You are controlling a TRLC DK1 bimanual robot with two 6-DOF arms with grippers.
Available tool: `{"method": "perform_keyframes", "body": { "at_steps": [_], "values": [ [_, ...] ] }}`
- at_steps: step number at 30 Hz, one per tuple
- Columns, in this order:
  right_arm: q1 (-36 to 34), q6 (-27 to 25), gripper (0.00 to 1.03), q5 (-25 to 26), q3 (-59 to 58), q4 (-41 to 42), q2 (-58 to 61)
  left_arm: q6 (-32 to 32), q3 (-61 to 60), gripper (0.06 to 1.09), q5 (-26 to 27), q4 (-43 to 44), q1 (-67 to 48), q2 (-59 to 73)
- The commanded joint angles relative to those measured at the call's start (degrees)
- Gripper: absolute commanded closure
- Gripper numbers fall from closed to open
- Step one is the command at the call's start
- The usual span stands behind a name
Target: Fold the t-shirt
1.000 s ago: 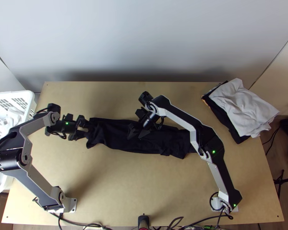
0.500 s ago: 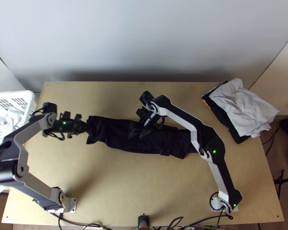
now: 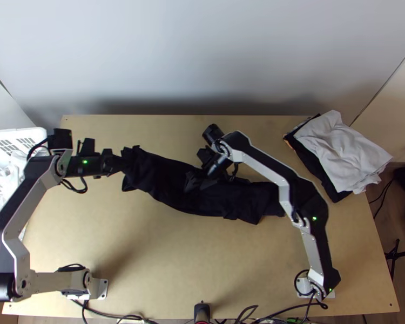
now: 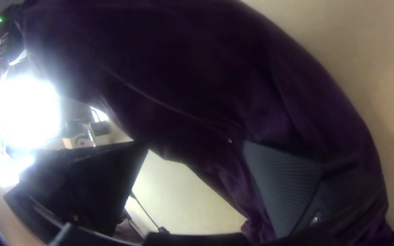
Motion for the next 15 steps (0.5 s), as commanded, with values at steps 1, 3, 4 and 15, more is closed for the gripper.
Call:
{"method": "perform_keyframes", "body": {
  "at_steps": [1, 3, 4, 15],
  "values": [
    [-1.8, 0.1, 0.05, 2.7, -6.4, 3.1, -7.2, -1.0, 1.7, 1.05, -1.3, 1.9, -7.8, -1.9],
    [-2.8, 0.1, 0.05, 3.0, -8.0, 3.5, -9.8, -1.9, 1.9, 1.05, -1.5, 2.8, -9.9, -1.2],
    [-3.3, 0.1, 0.05, 3.1, -8.9, 4.0, -11.2, -2.7, 2.0, 1.05, -1.6, 3.8, -10.8, -0.7],
    [-12.8, -1.7, 0.05, 9.7, -19.4, 9.1, -25.5, -10.7, 2.2, 1.05, -2.5, 17.2, -22.5, 4.2]
  ]
}}
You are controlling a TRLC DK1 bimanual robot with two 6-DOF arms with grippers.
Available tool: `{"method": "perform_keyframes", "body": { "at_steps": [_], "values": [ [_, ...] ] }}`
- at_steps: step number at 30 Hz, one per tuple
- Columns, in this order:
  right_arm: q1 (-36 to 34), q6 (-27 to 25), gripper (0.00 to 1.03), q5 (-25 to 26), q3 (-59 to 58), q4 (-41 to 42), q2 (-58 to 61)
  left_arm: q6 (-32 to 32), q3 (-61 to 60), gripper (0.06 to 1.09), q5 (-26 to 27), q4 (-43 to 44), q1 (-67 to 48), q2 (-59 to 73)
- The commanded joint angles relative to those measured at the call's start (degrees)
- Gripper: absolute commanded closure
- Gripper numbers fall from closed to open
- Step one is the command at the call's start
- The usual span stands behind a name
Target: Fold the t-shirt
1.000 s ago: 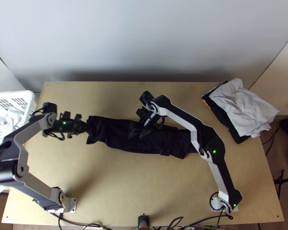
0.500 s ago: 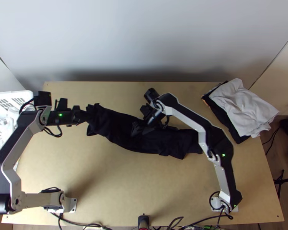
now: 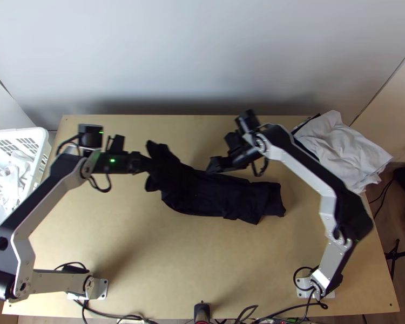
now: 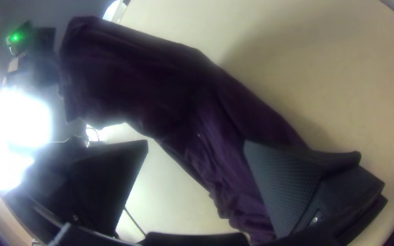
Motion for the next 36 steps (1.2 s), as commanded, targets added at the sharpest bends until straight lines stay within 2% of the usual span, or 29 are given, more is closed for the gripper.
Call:
{"method": "perform_keyframes", "body": {
  "at_steps": [1, 7, 11, 13, 18, 23, 31, 36],
  "values": [
    [-6.1, -0.8, 0.05, 4.3, -7.4, 3.2, -8.4, -5.0, 0.6, 1.05, -1.0, 9.2, -9.2, 3.3],
    [-10.9, -0.1, 0.05, 6.5, -16.6, 6.4, -15.4, -6.3, 3.4, 1.05, -1.2, 15.4, -17.6, 8.7],
    [-13.5, -0.9, 0.05, 7.9, -22.0, 8.2, -19.2, -11.5, 3.6, 1.05, -1.2, 26.2, -21.7, 11.5],
    [-14.9, -0.9, 0.05, 8.2, -23.3, 8.3, -20.3, -13.6, 4.0, 1.05, -1.2, 30.8, -23.5, 13.0],
    [-16.6, -1.2, 0.05, 12.1, -25.9, 9.7, -22.8, -14.9, 6.3, 1.05, -1.3, 34.9, -27.5, 17.7],
    [-17.9, -1.8, 0.05, 14.0, -28.3, 10.7, -25.9, -17.9, 6.8, 1.05, -2.3, 42.7, -30.5, 23.8],
    [-20.0, -3.3, 0.05, 17.0, -29.5, 10.7, -29.3, -18.8, 13.0, 1.05, -3.1, 44.5, -36.1, 32.1],
    [-20.2, -3.4, 0.05, 18.3, -30.3, 11.2, -30.1, -21.7, 17.7, 1.05, -3.4, 46.1, -37.7, 36.1]
  ]
}}
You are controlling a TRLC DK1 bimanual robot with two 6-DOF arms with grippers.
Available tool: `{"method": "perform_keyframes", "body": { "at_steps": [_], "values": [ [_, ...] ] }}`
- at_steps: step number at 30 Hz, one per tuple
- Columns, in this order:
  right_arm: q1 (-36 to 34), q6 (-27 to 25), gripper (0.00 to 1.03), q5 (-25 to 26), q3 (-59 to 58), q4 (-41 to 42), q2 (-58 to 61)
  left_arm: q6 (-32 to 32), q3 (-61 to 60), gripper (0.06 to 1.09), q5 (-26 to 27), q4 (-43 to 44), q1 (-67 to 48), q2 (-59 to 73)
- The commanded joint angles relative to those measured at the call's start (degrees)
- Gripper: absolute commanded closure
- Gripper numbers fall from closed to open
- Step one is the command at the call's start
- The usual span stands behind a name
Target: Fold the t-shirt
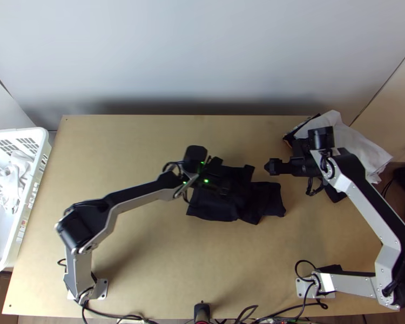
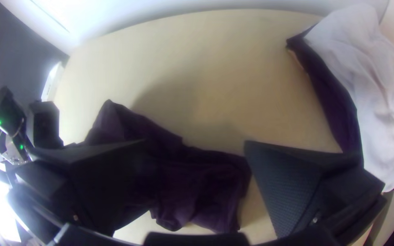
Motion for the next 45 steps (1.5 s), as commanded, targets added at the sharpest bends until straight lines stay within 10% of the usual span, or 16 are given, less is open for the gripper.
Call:
{"method": "perform_keyframes", "body": {
  "at_steps": [1, 16, 23, 28, 45],
  "values": [
    [-0.9, -0.4, 0.05, 1.9, -1.5, 0.7, -1.7, -2.8, 6.6, 1.05, -0.9, 2.2, -3.3, 6.7],
    [-4.1, -0.3, 0.05, 2.5, -4.4, 1.9, -6.7, -9.4, 30.2, 1.05, -9.8, 2.9, -7.1, 26.3],
    [-4.0, 0.2, 0.05, 2.4, -4.0, 2.4, -7.2, -5.2, 44.4, 1.05, -11.0, -13.2, -8.0, 33.6],
    [-4.0, 0.8, 0.05, 2.4, -2.8, 3.1, -7.2, 2.4, 44.4, 0.13, -10.0, -17.7, -9.5, 32.7],
    [-2.7, 1.4, 0.05, 2.3, -1.7, 4.8, -7.9, -0.7, 44.4, 0.11, -3.5, -28.0, -3.7, 20.8]
  ]
}}
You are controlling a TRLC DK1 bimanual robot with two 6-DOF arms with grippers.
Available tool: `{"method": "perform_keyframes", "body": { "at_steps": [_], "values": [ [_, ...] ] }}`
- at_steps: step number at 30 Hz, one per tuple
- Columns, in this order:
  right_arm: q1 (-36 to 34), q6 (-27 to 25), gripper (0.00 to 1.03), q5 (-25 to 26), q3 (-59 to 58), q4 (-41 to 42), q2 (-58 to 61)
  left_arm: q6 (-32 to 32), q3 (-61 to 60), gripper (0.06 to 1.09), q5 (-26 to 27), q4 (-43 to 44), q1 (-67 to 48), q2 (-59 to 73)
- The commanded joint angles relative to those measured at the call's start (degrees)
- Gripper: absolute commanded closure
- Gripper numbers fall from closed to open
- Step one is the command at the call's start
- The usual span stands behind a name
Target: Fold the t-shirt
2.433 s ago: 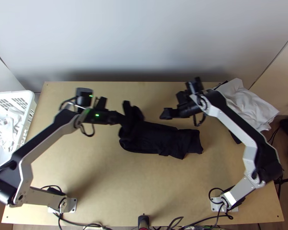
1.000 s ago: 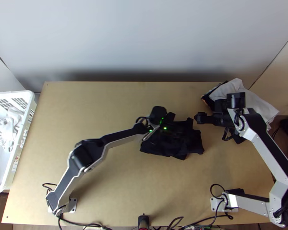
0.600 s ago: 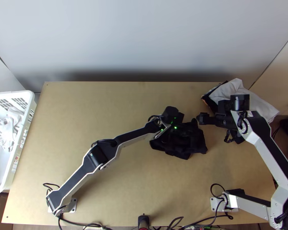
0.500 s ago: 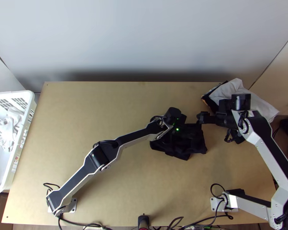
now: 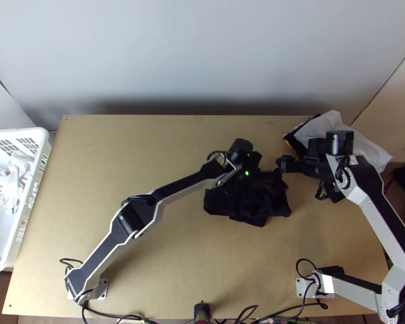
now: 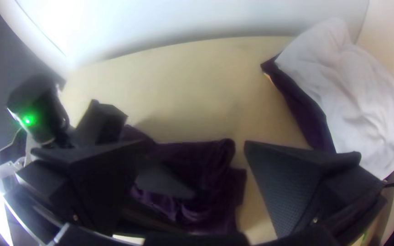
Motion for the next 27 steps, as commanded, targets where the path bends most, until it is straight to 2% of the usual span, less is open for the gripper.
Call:
{"method": "perform_keyframes", "body": {
  "at_steps": [1, 7, 12, 16, 24, 25, 26, 27],
  "values": [
    [0.7, 0.5, 0.05, -0.1, 1.6, 1.2, -0.3, -1.3, 0.3, 0.11, 2.5, -5.5, 2.8, -5.4],
    [1.6, 2.8, 0.05, -0.7, 2.3, 1.3, 0.0, -0.8, -0.2, 0.11, 3.1, -9.9, 6.4, -7.5],
    [3.0, 3.9, 0.05, -0.9, 1.9, 1.3, 1.7, -1.2, -1.6, 0.11, 3.6, -9.7, 8.6, -11.5],
    [2.7, 7.9, 0.05, -4.7, 1.6, 1.3, 3.6, -1.6, -1.7, 0.11, 3.5, -9.4, 7.9, -10.6],
    [0.9, 7.2, 0.05, -4.8, 1.6, 1.0, 1.9, -1.3, -3.0, 0.11, 3.5, -6.6, 3.8, -9.4],
    [0.5, 7.0, 0.05, -4.8, 1.6, 0.8, 1.7, -1.8, -3.0, 0.13, 3.5, -6.6, 3.5, -9.0],
    [0.3, 6.9, 0.05, -4.9, 1.5, 0.7, 1.4, -2.5, -3.0, 0.25, 3.7, -6.5, 3.2, -8.9],
    [0.0, 6.8, 0.05, -4.9, 1.2, 0.7, 1.3, -3.9, -3.1, 0.51, 4.0, -6.9, 2.9, -8.7]
  ]
}}
